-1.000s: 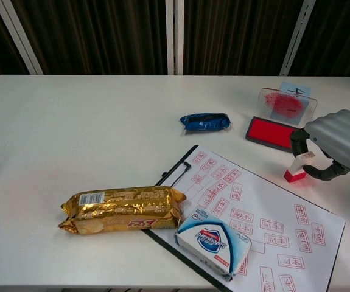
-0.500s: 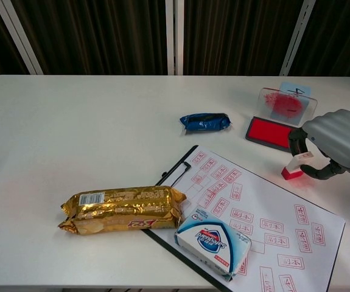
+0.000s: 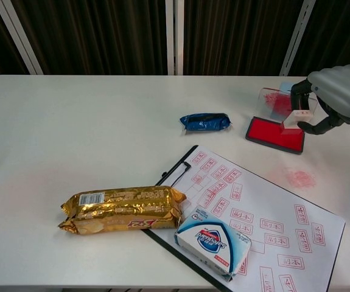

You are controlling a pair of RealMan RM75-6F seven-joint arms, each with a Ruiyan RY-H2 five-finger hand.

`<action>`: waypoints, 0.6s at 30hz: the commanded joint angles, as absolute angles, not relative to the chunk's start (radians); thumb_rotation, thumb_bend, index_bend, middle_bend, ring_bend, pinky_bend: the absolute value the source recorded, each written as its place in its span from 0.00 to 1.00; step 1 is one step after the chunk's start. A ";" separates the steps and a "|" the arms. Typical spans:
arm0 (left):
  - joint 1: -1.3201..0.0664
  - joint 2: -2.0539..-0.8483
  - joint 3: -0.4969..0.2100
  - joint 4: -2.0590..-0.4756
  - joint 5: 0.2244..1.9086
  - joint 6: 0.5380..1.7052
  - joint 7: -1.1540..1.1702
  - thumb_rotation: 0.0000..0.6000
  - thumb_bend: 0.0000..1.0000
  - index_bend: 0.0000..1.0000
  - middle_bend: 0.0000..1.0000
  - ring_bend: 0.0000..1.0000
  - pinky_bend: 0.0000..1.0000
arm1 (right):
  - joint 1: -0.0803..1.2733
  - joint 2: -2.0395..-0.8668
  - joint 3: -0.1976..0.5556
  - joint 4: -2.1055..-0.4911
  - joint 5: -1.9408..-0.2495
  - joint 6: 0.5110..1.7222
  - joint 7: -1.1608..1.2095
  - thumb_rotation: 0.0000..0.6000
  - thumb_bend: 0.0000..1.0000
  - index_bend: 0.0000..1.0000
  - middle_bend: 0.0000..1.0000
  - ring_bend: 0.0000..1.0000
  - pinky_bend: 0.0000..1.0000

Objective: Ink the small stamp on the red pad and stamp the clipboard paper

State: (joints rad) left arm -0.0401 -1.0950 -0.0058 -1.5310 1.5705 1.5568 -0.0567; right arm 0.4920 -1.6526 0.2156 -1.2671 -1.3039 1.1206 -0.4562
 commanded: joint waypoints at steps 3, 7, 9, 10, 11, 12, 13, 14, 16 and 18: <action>-0.041 -1.092 -0.006 -1.530 1.569 1.554 -0.059 1.00 0.00 0.18 0.17 0.16 0.25 | 0.567 -1.652 0.295 -1.263 -1.142 1.009 -0.532 1.00 0.36 0.77 0.68 0.72 0.90; -0.042 -1.090 -0.007 -1.528 1.564 1.549 -0.063 1.00 0.00 0.18 0.17 0.16 0.25 | 0.613 -1.645 0.332 -1.262 -1.036 0.959 -0.599 1.00 0.36 0.79 0.69 0.72 0.90; -0.043 -1.091 -0.008 -1.525 1.562 1.546 -0.066 1.00 0.00 0.18 0.17 0.16 0.25 | 0.636 -1.643 0.344 -1.263 -0.971 0.933 -0.637 1.00 0.37 0.79 0.70 0.72 0.91; -0.044 -1.093 -0.008 -1.523 1.560 1.544 -0.068 1.00 0.00 0.18 0.17 0.16 0.25 | 0.646 -1.643 0.347 -1.262 -0.936 0.919 -0.657 1.00 0.37 0.80 0.70 0.72 0.91; -0.044 -1.095 -0.009 -1.520 1.559 1.542 -0.070 1.00 0.00 0.18 0.17 0.16 0.25 | 0.658 -1.643 0.351 -1.260 -0.884 0.905 -0.685 1.00 0.37 0.80 0.70 0.72 0.91; -0.045 -1.096 -0.009 -1.518 1.558 1.541 -0.072 1.00 0.00 0.18 0.17 0.16 0.25 | 0.668 -1.644 0.352 -1.259 -0.845 0.898 -0.707 1.00 0.37 0.80 0.70 0.72 0.91; -0.045 -1.098 -0.009 -1.515 1.557 1.540 -0.074 1.00 0.00 0.18 0.17 0.16 0.25 | 0.676 -1.645 0.353 -1.259 -0.806 0.891 -0.727 1.00 0.37 0.80 0.70 0.72 0.91; -0.046 -1.099 -0.009 -1.512 1.556 1.538 -0.076 1.00 0.00 0.18 0.17 0.16 0.25 | 0.688 -1.646 0.354 -1.259 -0.758 0.882 -0.747 1.00 0.37 0.80 0.71 0.72 0.91; -0.047 -1.100 -0.010 -1.508 1.555 1.536 -0.079 1.00 0.00 0.18 0.17 0.16 0.25 | 0.703 -1.646 0.355 -1.261 -0.701 0.869 -0.762 1.00 0.37 0.81 0.71 0.72 0.91; -0.048 -1.100 -0.010 -1.505 1.554 1.534 -0.080 1.00 0.00 0.18 0.17 0.16 0.25 | 0.719 -1.647 0.352 -1.261 -0.662 0.864 -0.765 1.00 0.38 0.82 0.71 0.72 0.91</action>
State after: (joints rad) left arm -0.0479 -1.0998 -0.0105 -1.5051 1.5538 1.5339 -0.0801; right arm 0.6861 -1.6462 0.3462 -1.2610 -0.7223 0.8891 -0.7321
